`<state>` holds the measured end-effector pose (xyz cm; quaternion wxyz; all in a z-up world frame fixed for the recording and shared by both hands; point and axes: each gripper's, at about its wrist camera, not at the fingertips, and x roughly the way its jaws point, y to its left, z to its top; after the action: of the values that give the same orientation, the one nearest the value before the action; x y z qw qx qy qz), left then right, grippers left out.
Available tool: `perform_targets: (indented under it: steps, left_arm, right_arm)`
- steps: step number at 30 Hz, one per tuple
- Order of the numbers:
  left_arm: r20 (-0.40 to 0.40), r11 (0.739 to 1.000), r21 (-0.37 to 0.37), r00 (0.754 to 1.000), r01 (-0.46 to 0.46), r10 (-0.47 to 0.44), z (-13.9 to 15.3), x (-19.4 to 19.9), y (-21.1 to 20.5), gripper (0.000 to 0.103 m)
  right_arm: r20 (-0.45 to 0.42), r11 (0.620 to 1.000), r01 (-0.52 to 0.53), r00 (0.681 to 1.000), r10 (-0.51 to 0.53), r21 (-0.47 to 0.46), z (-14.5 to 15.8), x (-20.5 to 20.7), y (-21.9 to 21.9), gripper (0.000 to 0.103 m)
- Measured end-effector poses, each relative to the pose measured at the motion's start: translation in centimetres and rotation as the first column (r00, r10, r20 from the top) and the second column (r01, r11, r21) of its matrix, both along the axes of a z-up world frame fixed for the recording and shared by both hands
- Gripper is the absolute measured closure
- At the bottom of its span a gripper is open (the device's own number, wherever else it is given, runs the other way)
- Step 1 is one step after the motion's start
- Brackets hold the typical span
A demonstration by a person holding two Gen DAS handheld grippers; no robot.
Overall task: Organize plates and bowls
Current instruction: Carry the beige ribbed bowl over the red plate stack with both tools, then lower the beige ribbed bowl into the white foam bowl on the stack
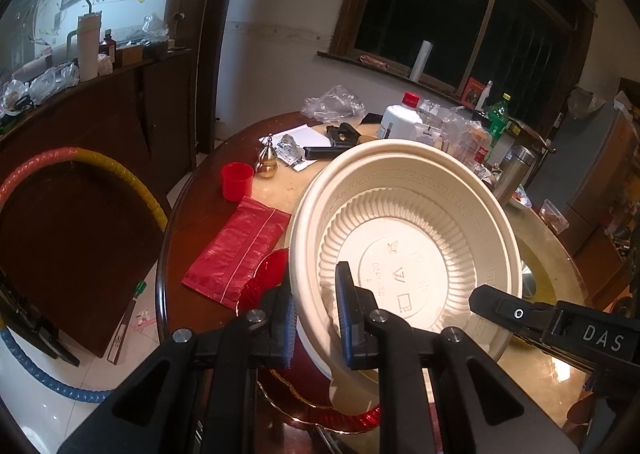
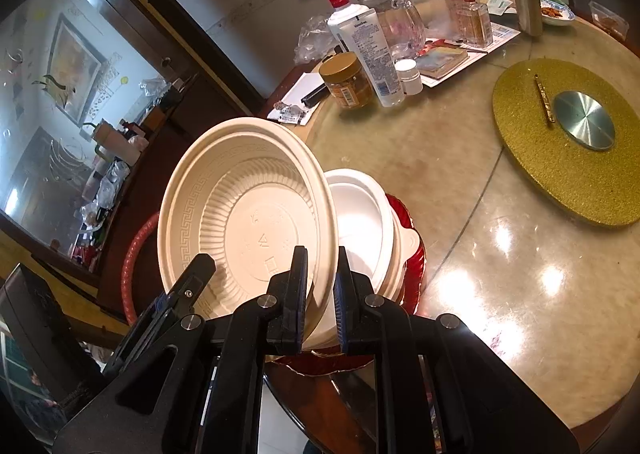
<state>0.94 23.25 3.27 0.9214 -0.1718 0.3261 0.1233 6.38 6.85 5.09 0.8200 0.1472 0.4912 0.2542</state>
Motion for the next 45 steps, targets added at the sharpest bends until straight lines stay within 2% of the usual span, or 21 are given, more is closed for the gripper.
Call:
perform_targets:
  steps: [15, 21, 33, 45]
  left_arm:
    - [-0.05, 1.0, -0.008, 0.999, 0.012, -0.012, -1.7, -0.5, 0.5, 0.087]
    - [-0.069, 1.0, -0.008, 0.997, 0.021, -0.022, -1.8, 0.4, 0.6, 0.087]
    - [-0.131, 0.999, -0.002, 0.991, 0.033, -0.033, -2.9, 1.8, 0.7, 0.087]
    - [-0.155, 0.999, 0.019, 0.987, 0.047, -0.043, -3.1, 2.3, 0.2, 0.087]
  right_arm:
    - [-0.025, 1.0, -0.011, 1.0, 0.011, -0.018, -1.3, -0.6, 0.6, 0.091]
    - [-0.023, 1.0, 0.003, 1.0, -0.004, -0.026, -1.2, 0.0, 0.6, 0.091]
    - [-0.103, 0.999, -0.014, 0.995, 0.009, -0.042, -3.3, 1.1, 1.0, 0.089]
    - [-0.126, 0.999, -0.007, 0.992, 0.002, -0.037, -3.8, 1.4, 0.5, 0.089]
